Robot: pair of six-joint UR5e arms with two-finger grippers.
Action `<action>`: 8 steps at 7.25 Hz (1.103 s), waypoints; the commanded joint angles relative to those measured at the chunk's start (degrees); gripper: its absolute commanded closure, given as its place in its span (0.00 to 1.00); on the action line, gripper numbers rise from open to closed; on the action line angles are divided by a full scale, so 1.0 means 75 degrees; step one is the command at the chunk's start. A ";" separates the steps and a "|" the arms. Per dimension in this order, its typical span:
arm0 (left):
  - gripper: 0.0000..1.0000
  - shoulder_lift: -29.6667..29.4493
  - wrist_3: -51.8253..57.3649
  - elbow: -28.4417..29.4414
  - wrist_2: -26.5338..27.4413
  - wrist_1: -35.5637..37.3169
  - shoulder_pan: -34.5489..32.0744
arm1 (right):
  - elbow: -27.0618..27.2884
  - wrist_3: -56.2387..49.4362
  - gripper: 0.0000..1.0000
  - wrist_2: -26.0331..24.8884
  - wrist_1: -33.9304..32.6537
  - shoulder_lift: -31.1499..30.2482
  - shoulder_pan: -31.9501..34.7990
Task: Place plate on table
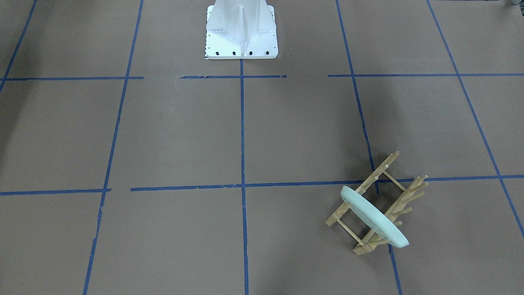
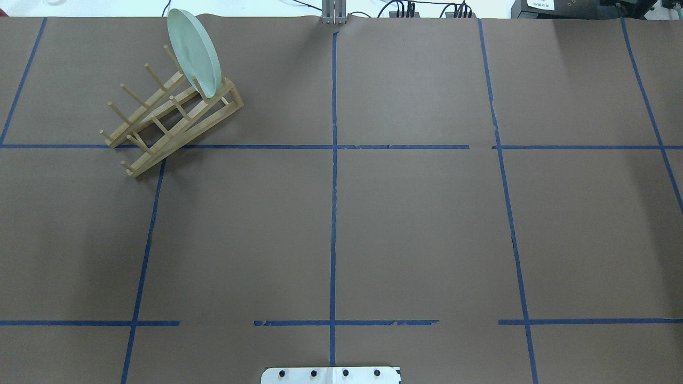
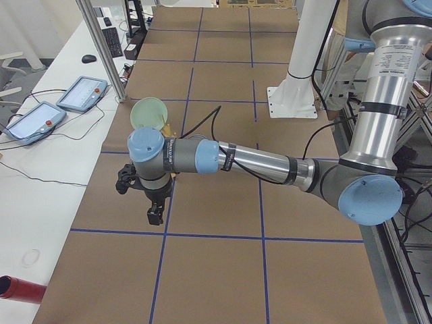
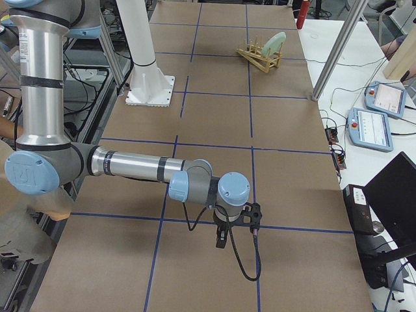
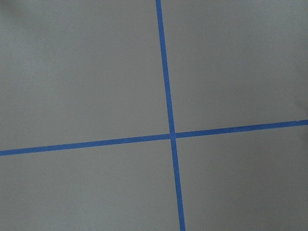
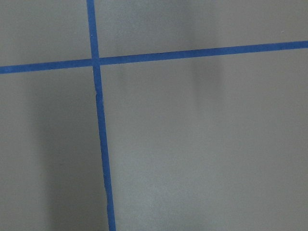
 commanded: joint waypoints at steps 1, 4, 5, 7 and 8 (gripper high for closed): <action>0.00 -0.0030 -0.0081 0.0201 -0.0103 -0.0022 0.0000 | 0.0000 -0.0011 0.00 0.0000 0.0000 0.0000 0.0000; 0.00 0.0063 -0.0048 0.0144 0.0468 -0.0034 0.0000 | 0.0000 0.0000 0.00 0.0000 0.0000 0.0000 0.0000; 0.00 0.0075 -0.0070 0.0225 0.0447 -0.0057 0.0012 | 0.0000 0.0000 0.00 0.0000 0.0000 0.0000 0.0000; 0.00 -0.0064 -0.1556 0.0039 -0.1926 -0.0743 0.0429 | 0.0000 0.0000 0.00 0.0000 0.0000 0.0000 0.0000; 0.00 -0.0344 -0.4297 0.0050 -0.2083 -0.2037 0.1072 | 0.0000 0.0000 0.00 0.0000 0.0000 0.0000 0.0000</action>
